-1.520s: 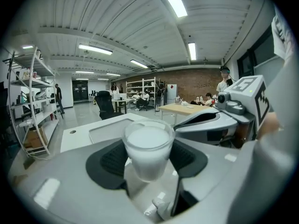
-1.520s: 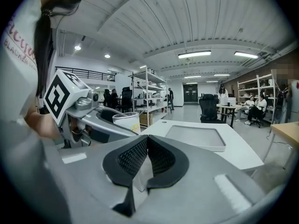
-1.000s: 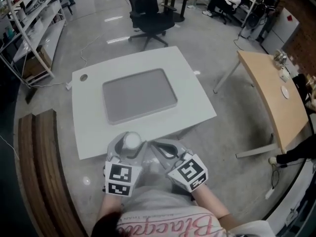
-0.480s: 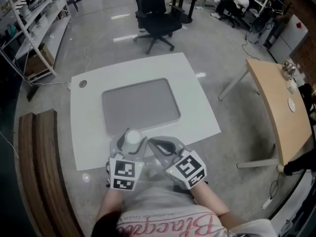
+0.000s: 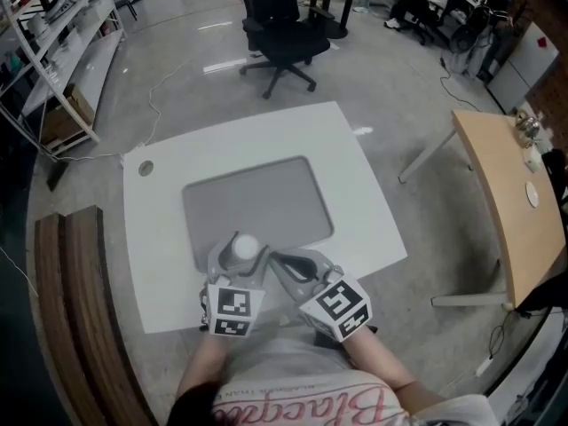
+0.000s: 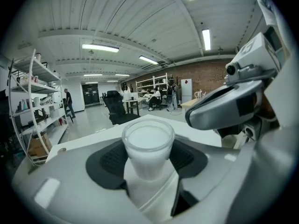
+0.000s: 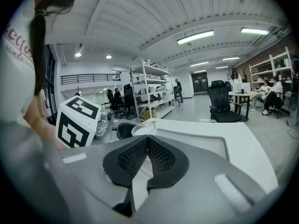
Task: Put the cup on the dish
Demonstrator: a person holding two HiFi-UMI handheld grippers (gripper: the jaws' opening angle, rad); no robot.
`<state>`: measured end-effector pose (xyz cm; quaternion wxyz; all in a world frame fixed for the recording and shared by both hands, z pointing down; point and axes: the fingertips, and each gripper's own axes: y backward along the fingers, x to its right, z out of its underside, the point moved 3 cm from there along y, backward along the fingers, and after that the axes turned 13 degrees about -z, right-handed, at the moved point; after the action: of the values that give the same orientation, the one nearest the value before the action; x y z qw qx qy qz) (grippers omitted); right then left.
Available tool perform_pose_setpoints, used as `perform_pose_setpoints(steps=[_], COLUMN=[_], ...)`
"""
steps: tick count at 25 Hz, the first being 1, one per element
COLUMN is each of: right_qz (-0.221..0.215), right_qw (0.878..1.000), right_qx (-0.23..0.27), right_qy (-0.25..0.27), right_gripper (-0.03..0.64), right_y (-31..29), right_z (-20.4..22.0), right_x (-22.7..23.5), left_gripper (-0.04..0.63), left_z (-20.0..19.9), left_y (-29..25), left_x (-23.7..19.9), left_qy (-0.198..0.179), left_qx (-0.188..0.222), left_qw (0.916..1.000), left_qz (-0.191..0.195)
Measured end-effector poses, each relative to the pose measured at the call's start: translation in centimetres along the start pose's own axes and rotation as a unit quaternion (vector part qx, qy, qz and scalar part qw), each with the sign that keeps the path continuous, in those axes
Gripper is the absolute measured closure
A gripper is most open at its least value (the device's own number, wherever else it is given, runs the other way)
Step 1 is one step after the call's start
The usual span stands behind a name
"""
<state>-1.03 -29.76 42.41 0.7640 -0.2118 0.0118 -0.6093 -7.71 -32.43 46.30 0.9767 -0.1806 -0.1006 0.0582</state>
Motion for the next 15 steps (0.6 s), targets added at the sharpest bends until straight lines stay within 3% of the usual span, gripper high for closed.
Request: perform_pose_setpoints(steps=[5, 15], right_qz=[0.007, 0.02], right_qw=[1.0, 0.997], right_qx=[-0.009, -0.049], right_qy=[-0.02, -0.062], right_gripper=[0.618, 0.617], right_y=[-0.8, -2.2], right_z=[0.3, 2.4], right_x=[1.9, 4.6], left_gripper=[0.334, 0.334], left_z=[0.7, 3.2], left_y=[-3.3, -7.5], left_x=[-0.2, 0.0], left_qy=[-0.018, -0.019], left_qx=[-0.002, -0.028], left_qw=[0.9998, 0.9988], left_qz=[0.005, 0.035])
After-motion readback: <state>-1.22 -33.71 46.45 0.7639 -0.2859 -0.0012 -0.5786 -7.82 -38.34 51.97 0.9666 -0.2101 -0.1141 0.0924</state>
